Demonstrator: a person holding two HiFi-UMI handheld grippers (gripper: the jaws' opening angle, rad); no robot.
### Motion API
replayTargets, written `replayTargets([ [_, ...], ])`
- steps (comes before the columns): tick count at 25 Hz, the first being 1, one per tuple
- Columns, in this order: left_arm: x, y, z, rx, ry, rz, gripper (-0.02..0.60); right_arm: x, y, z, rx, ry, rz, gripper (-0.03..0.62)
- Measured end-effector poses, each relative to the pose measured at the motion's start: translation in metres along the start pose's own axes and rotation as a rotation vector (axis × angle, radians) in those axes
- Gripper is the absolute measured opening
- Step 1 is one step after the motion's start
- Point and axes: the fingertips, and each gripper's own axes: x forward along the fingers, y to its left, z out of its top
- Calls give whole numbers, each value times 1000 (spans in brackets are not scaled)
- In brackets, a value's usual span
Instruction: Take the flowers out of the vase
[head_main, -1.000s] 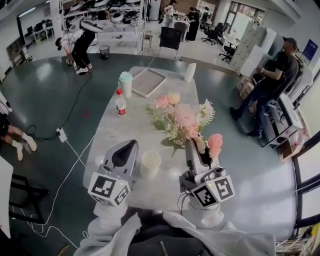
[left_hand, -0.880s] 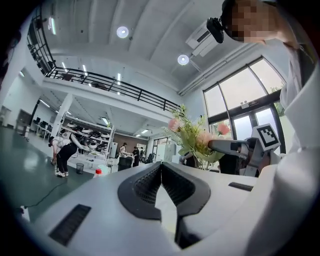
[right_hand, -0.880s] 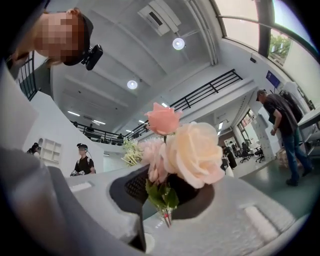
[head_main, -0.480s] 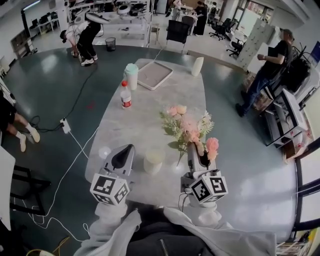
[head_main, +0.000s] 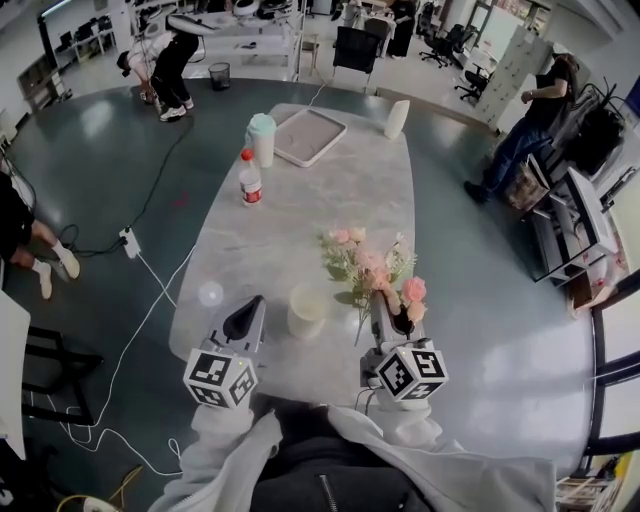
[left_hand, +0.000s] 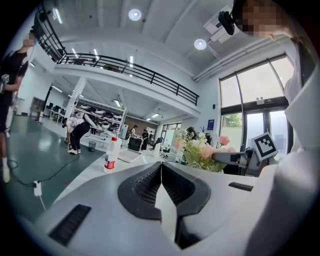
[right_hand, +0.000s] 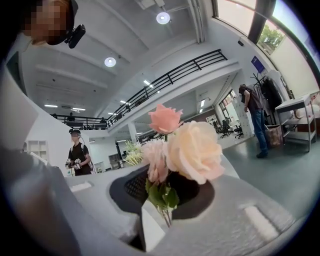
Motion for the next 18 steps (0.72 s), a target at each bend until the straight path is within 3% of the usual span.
replayTargets([
  [10,4,6,-23,-33,49,9,3,2,-16,-31,-3,91,-47,86],
  [18,4,6,-31,-51,63,17,3,3,-17,-32,-16,102,-52,86],
])
